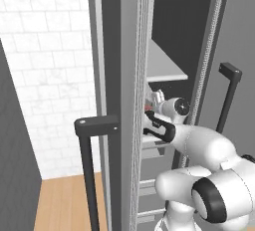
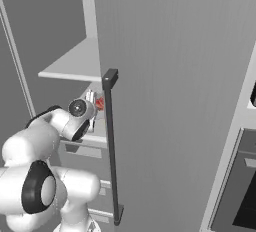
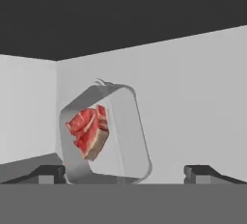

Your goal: Take the meat container that has the steak and place it on the second highest rack of the freezer. Then take the vegetable container that has the cucumber and lemon and place it on the highest rack of the freezer.

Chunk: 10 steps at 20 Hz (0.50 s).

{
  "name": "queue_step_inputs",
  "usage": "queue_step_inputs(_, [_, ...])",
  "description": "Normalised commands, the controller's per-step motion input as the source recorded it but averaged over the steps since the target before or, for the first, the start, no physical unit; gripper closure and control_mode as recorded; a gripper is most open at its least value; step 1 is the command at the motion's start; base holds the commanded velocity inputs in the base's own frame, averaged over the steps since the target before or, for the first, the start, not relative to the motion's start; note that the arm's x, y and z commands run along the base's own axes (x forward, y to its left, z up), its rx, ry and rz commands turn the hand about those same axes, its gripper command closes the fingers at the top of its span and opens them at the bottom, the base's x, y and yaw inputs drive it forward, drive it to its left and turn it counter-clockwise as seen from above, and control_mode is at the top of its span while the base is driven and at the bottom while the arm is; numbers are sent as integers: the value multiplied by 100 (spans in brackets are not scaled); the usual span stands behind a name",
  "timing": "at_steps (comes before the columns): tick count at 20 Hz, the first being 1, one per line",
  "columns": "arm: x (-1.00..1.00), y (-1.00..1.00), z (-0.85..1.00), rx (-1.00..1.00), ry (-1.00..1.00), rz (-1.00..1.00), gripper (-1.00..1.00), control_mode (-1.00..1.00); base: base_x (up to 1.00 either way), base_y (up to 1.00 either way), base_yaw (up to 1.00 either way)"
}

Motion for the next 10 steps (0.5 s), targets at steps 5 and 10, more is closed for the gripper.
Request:
queue_step_inputs(5, [-8, 0, 100, 18, 11, 0, -100, -100, 0, 0, 0])
queue_step_inputs(10, [-59, 0, 54, 16, 19, 0, -100, -100, 0, 0, 0])
